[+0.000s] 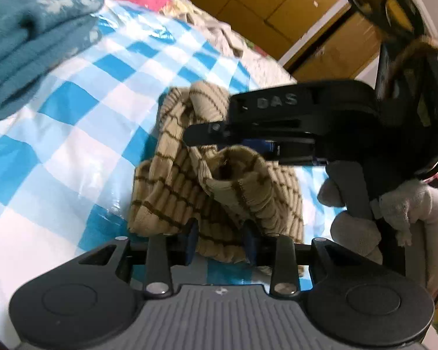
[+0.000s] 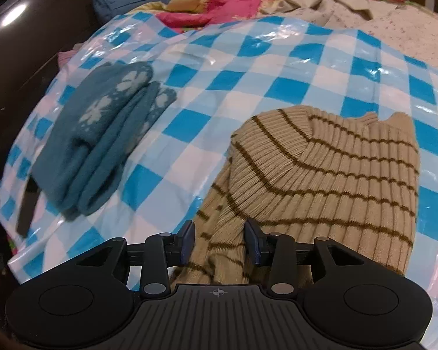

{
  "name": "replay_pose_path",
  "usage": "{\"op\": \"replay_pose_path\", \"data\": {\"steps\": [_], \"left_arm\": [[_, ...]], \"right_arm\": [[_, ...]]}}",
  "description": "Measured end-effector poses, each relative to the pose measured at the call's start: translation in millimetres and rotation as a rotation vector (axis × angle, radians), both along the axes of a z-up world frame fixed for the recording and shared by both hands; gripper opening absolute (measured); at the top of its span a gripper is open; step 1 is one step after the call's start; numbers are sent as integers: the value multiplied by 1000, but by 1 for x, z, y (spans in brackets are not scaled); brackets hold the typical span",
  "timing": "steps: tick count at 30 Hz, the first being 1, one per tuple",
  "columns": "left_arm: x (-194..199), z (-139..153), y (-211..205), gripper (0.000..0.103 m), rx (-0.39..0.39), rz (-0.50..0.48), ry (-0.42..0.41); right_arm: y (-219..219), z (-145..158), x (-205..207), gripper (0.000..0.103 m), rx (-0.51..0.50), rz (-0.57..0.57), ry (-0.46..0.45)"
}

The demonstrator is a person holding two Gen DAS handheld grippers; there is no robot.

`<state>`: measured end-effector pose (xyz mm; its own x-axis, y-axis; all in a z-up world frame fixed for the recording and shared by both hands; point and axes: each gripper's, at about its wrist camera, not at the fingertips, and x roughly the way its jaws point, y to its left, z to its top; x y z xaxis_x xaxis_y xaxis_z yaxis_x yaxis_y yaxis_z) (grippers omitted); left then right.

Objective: Fold small clothes
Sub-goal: 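Fold the held side across the sweater body with the right tool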

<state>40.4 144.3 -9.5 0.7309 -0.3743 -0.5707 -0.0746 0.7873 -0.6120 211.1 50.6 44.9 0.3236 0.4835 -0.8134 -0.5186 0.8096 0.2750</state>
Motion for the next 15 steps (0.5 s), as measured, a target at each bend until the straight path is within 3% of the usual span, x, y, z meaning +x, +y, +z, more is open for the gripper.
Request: {"op": "replay_pose_path", "data": {"steps": [3, 8, 10, 12, 15], "left_arm": [[-13, 5, 6, 45, -21, 29, -33], [-32, 29, 8, 47, 50, 98, -158], [-34, 37, 2, 52, 69, 78, -202], [-30, 42, -3, 53, 87, 40, -226], [-13, 43, -18, 53, 139, -4, -233]], "right_arm": [[-11, 10, 1, 37, 63, 0, 29], [-18, 26, 15, 37, 19, -42, -57], [-18, 28, 23, 39, 8, -57, -64], [-13, 24, 31, 47, -26, -62, -62], [-5, 15, 46, 48, -56, -73, -43]]}}
